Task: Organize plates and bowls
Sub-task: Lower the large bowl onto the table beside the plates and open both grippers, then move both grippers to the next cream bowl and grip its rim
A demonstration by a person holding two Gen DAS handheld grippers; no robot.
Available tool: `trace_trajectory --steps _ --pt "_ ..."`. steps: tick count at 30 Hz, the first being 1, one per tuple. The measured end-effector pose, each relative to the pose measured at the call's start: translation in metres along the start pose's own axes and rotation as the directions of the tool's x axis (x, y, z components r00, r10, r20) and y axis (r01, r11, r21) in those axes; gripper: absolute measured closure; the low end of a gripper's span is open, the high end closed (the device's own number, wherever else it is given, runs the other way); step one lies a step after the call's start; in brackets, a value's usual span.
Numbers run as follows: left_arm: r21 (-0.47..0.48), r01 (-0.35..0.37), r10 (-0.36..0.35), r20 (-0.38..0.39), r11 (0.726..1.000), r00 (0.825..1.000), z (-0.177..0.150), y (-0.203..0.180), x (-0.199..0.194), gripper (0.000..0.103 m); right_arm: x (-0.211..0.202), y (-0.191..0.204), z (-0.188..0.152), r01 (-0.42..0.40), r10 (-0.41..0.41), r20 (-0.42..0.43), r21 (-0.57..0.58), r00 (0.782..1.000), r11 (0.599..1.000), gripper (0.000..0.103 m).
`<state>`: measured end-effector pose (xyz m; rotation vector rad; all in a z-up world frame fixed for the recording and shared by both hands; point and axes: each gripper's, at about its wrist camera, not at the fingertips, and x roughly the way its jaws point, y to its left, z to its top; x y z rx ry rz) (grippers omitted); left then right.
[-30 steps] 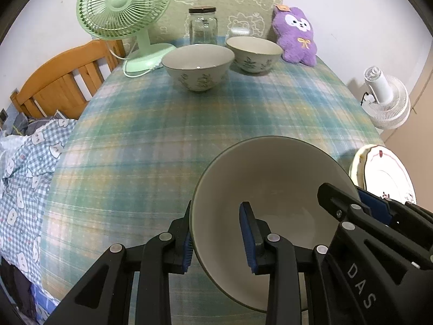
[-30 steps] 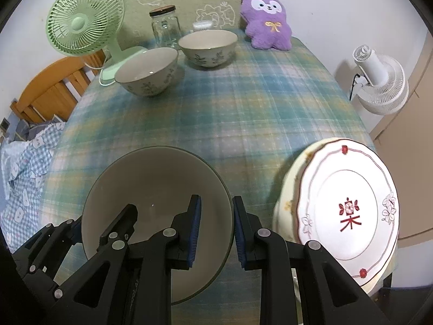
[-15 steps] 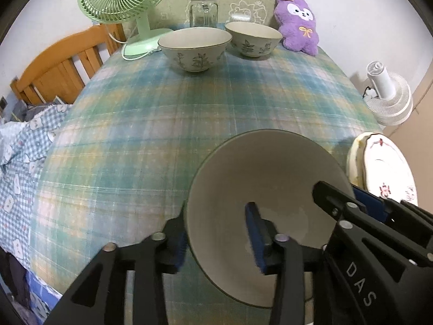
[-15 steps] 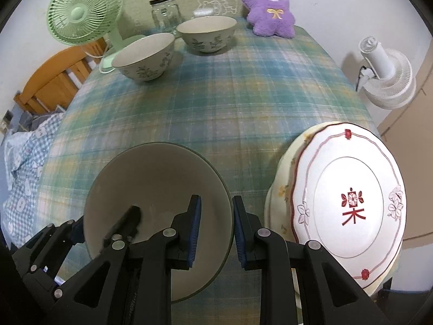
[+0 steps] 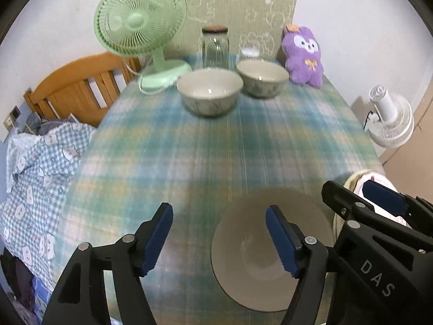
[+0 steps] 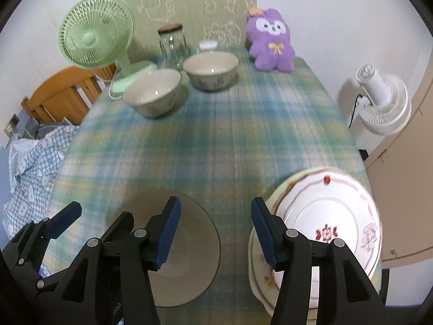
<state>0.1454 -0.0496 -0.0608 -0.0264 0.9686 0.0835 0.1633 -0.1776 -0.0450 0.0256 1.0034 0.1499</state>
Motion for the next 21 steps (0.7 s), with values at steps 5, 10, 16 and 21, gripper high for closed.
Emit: trace_trajectory --steps 5,10,16,21 --pt "0.013 0.003 -0.003 0.037 1.000 0.999 0.025 0.006 -0.007 0.027 -0.011 0.009 0.023 0.015 -0.015 0.044 -0.007 0.999 1.000 0.045" --pt "0.028 0.032 -0.034 0.051 0.999 0.998 0.053 0.018 -0.002 0.027 -0.010 0.020 0.051 0.014 -0.015 0.070 0.005 0.997 1.000 0.045" --pt "0.035 0.050 -0.052 0.061 0.998 0.997 0.084 0.035 0.017 0.027 0.009 0.038 0.087 0.012 -0.013 0.086 0.009 0.996 1.000 0.045" --pt "0.050 0.055 -0.058 0.059 0.997 0.997 0.112 0.049 0.042 0.029 0.036 0.052 0.116 0.025 -0.028 0.085 0.032 0.996 0.999 0.045"
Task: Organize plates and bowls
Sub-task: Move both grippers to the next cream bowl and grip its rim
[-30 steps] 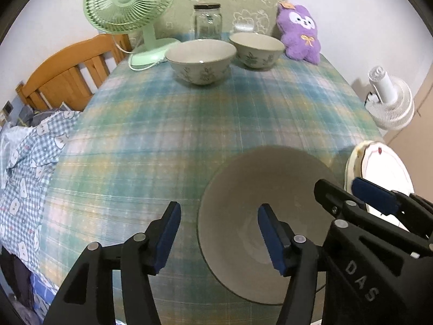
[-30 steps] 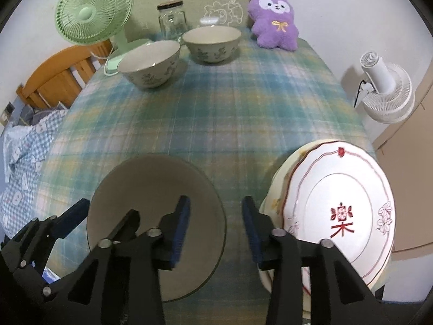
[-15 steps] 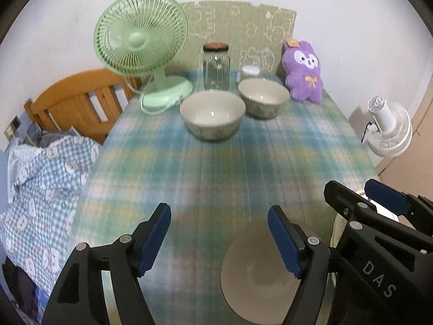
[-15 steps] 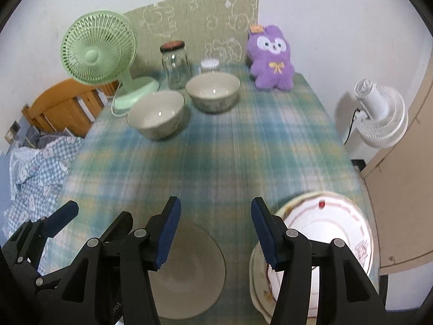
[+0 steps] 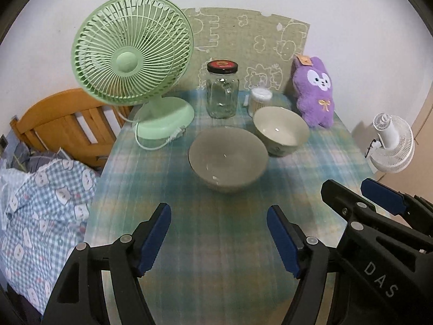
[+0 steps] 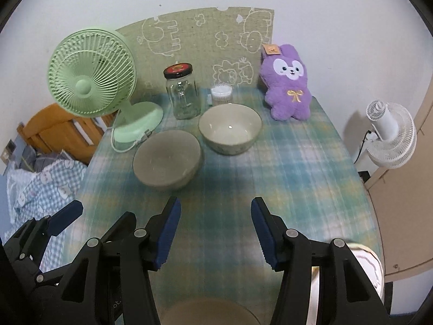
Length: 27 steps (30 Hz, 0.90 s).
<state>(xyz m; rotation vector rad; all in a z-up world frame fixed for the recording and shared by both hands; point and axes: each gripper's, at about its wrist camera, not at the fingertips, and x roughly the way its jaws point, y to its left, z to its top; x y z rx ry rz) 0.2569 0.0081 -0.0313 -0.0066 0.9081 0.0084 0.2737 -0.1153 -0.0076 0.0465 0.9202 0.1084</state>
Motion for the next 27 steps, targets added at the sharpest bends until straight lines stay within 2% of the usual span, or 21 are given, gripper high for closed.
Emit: trace_trajectory --steps 10,18,23,27 --pt "0.018 0.017 -0.016 -0.021 1.000 1.000 0.033 0.027 0.062 0.037 0.065 0.023 0.038 0.038 -0.038 -0.032 -0.004 0.999 0.999 0.045" --pt "0.059 0.001 0.001 -0.029 0.998 1.000 0.052 0.037 0.105 0.039 0.114 0.030 0.051 0.039 -0.037 -0.057 0.031 0.998 0.999 0.045" --pt "0.049 0.038 -0.035 -0.063 0.998 0.997 0.051 0.041 0.129 0.052 0.139 0.029 0.050 0.035 -0.030 -0.086 0.057 0.996 0.998 0.046" --pt "0.050 0.058 -0.054 -0.074 0.997 0.996 0.049 0.042 0.139 0.061 0.151 0.029 0.048 0.040 -0.034 -0.100 0.061 0.994 0.997 0.052"
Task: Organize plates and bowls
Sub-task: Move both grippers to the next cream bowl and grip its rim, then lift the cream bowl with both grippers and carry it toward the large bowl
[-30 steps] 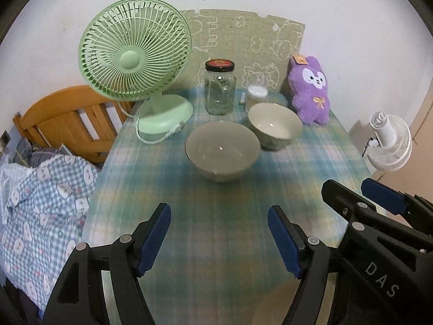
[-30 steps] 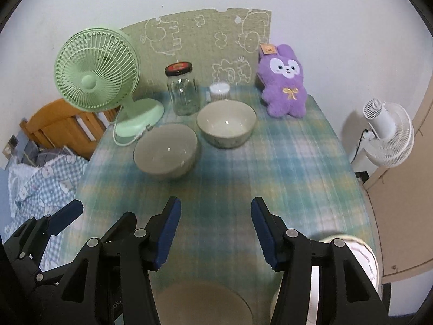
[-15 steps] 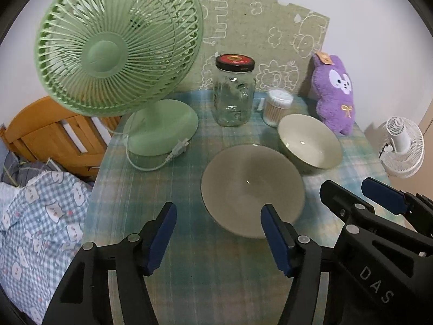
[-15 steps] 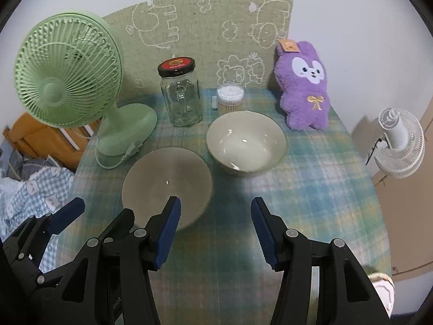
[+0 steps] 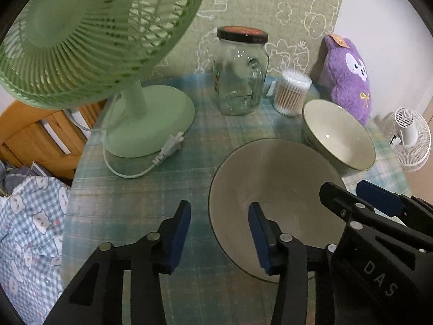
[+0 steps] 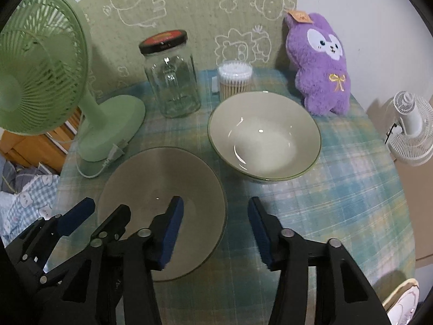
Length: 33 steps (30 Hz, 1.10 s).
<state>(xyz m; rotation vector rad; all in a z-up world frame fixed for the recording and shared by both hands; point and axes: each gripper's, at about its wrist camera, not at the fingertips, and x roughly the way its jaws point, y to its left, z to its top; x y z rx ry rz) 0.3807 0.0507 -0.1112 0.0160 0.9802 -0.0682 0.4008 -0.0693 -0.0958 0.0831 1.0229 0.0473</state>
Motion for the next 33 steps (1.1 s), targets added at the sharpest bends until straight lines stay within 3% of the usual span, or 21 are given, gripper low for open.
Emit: trace_trajectory --steps 3,5,9,14,33 --pt "-0.004 -0.006 0.006 -0.004 1.000 1.000 -0.001 0.000 0.004 0.069 0.006 0.001 0.000 -0.003 0.003 -0.011 -0.004 1.000 1.000 0.056" --pt "-0.008 0.012 -0.013 -0.012 1.000 1.000 -0.002 0.000 0.006 0.072 0.011 0.000 0.000 -0.019 0.019 -0.023 0.005 1.000 1.000 0.069" --pt "-0.010 0.042 -0.042 -0.041 0.999 0.998 -0.003 0.000 0.015 0.081 0.023 0.000 -0.003 -0.026 0.027 -0.048 0.010 0.998 1.000 0.074" --pt "-0.033 0.054 -0.055 -0.027 0.998 0.998 -0.003 0.001 0.013 0.085 0.024 -0.004 -0.005 -0.019 0.020 -0.051 0.023 0.998 1.000 0.086" --pt "-0.046 0.018 -0.021 -0.075 0.999 0.997 -0.037 -0.011 -0.025 0.087 -0.008 -0.013 -0.045 -0.050 0.052 -0.104 0.020 0.993 0.999 0.086"
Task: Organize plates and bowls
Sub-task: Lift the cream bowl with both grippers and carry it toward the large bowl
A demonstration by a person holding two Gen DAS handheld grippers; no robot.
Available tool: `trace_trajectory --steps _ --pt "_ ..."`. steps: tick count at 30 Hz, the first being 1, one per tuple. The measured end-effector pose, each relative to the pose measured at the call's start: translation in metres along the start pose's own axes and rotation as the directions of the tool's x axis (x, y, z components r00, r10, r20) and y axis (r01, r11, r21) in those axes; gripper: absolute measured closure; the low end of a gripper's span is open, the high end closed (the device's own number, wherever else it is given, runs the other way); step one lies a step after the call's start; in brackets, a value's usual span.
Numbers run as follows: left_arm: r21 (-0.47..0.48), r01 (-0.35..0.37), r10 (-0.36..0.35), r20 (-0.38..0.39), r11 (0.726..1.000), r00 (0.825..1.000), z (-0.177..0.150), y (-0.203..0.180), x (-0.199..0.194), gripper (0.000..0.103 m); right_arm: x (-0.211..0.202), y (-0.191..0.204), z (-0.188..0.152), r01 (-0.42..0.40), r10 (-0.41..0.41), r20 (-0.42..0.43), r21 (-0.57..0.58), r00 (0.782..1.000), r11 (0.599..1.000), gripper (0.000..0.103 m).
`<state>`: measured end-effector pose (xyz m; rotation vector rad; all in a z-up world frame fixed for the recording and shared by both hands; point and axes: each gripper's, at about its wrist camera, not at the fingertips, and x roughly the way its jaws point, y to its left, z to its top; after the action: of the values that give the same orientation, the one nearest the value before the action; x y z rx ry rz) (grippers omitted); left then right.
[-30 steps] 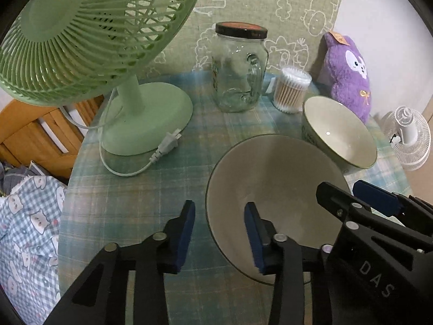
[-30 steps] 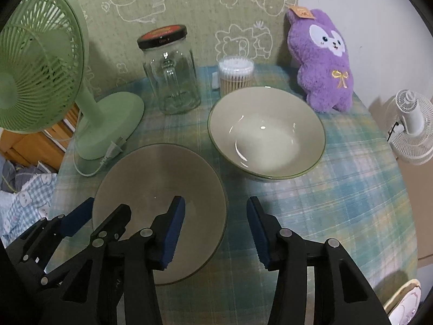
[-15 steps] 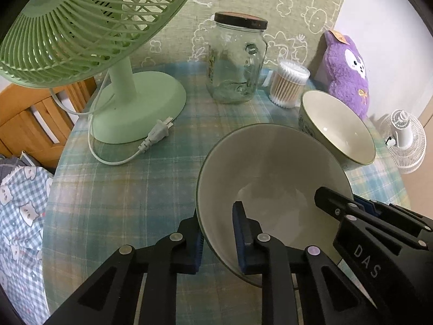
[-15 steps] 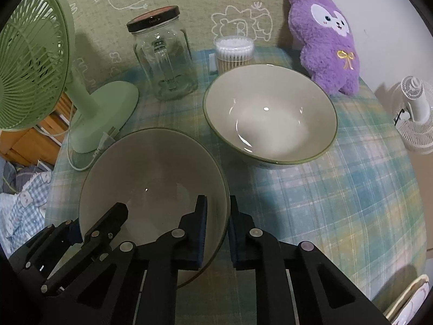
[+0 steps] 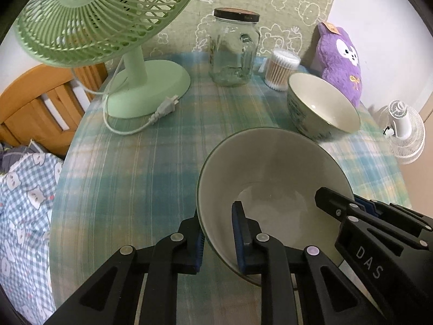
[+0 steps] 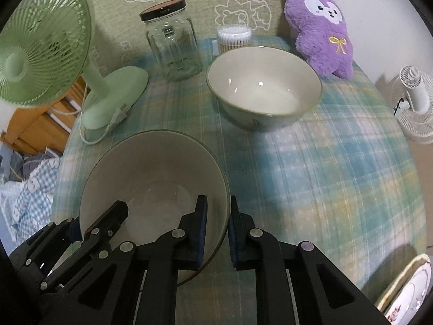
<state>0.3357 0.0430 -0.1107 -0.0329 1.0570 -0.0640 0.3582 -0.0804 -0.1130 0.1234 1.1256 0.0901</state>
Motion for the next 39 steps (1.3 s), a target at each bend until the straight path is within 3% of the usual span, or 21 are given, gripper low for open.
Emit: trace_trajectory --steps 24,39 --pt "-0.059 -0.046 0.051 0.081 0.997 0.995 -0.060 -0.073 -0.107 0.087 -0.124 -0.050 -0.068 -0.006 0.014 0.093 -0.086 0.996 0.996 0.086" --pt "-0.027 -0.091 0.092 0.076 0.996 0.993 -0.113 -0.106 -0.128 0.087 -0.149 -0.076 -0.125 0.006 0.003 0.077 -0.123 0.997 0.992 0.086"
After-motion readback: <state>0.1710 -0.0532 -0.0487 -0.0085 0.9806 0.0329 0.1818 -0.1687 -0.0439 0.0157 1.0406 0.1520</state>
